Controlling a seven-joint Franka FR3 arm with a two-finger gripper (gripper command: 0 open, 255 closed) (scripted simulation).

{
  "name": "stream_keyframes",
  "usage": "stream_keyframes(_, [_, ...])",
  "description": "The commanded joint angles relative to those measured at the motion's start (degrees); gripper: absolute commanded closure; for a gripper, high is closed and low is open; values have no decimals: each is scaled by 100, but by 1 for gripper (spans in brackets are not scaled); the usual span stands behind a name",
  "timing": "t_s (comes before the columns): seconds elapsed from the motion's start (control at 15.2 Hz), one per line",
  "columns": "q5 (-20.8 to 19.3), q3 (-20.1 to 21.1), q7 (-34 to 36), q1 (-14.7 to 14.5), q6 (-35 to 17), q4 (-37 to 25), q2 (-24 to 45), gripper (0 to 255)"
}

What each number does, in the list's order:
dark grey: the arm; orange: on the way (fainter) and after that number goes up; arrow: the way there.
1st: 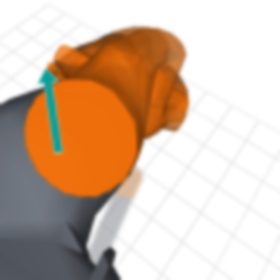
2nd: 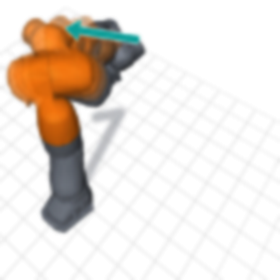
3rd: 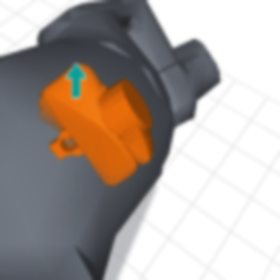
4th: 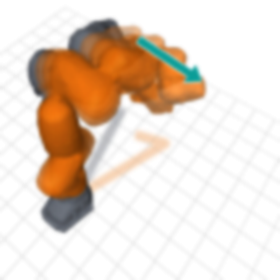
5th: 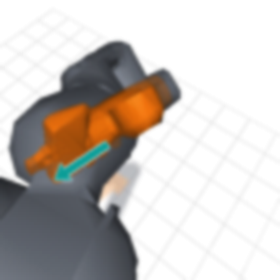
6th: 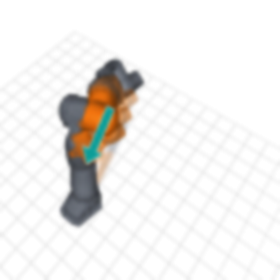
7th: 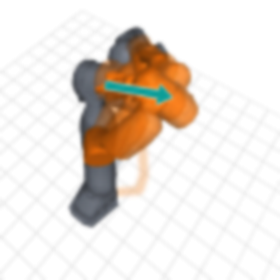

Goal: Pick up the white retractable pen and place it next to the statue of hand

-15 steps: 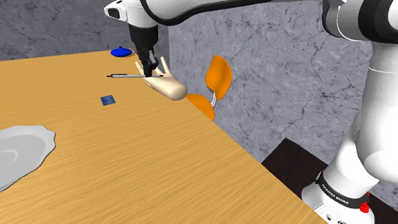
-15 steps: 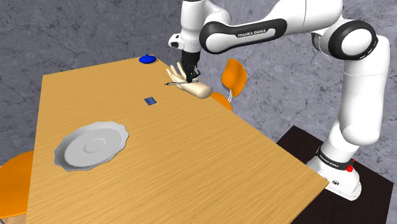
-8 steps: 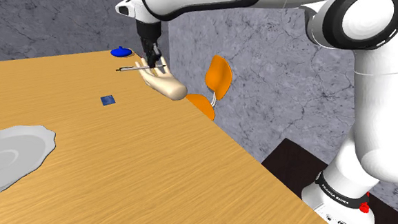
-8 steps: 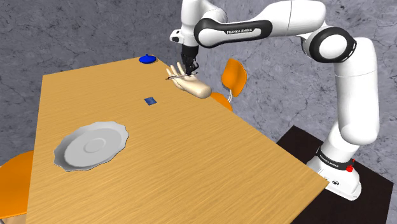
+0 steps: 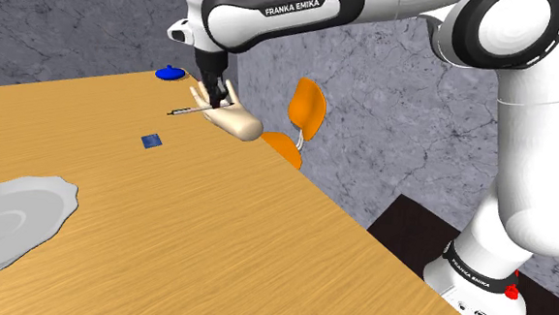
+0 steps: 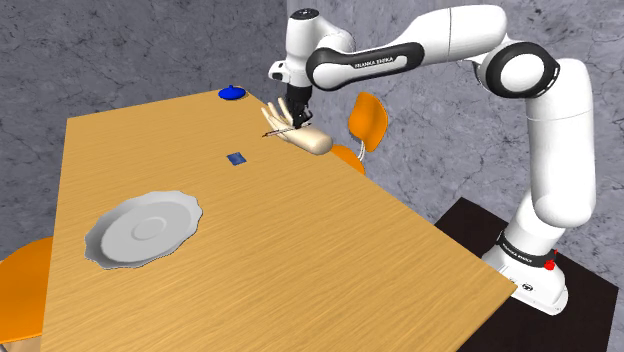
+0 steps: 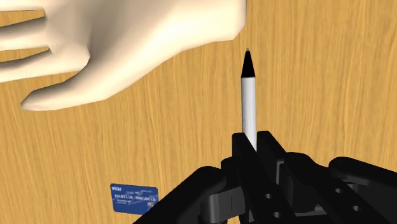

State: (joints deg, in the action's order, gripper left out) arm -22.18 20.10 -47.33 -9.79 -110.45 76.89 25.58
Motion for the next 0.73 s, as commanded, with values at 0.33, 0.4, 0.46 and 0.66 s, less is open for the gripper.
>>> stream_keyframes(0.33, [-78, -33, 145, 37, -510, 473, 54, 255])
stream_keyframes(0.4, [-90, -38, 166, 40, -577, 533, 65, 255])
stream_keyframes(0.46, [-104, -44, 187, 43, -644, 591, 77, 255])
stream_keyframes(0.66, [-148, -63, 251, 49, -841, 754, 120, 255])
